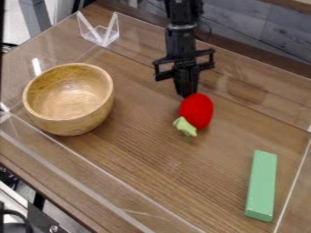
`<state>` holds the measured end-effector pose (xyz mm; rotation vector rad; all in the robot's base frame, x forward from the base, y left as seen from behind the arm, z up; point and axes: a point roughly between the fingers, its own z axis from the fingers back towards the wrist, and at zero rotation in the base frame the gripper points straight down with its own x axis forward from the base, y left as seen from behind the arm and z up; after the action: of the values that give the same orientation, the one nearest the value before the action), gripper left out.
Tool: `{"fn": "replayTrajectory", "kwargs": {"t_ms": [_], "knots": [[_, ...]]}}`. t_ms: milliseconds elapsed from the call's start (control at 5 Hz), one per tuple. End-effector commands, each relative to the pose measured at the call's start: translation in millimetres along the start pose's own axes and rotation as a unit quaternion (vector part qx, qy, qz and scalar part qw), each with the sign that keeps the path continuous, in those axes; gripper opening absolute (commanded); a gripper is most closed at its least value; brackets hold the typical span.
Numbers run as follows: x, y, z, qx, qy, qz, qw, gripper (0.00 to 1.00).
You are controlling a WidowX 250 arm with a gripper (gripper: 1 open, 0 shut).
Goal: Move the red fruit to the right
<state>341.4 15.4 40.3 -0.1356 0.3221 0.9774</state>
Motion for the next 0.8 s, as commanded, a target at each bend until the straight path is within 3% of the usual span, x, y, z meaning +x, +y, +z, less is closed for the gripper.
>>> {"fn": "replayTrajectory", "kwargs": {"t_ms": [0, 200, 400, 600], "knots": [[-5.7, 3.9, 37.7, -0.040, -0.020, -0.027, 0.9986, 0.00], [-12.1, 4.5, 44.7, -0.049, -0.021, -0.049, 0.9974, 0.00], [-17.5, 4.8, 44.4, -0.047, -0.027, -0.073, 0.9958, 0.00], [-30.8, 6.4, 41.4, -0.033, -0.031, -0.139, 0.9893, 0.00]]}}
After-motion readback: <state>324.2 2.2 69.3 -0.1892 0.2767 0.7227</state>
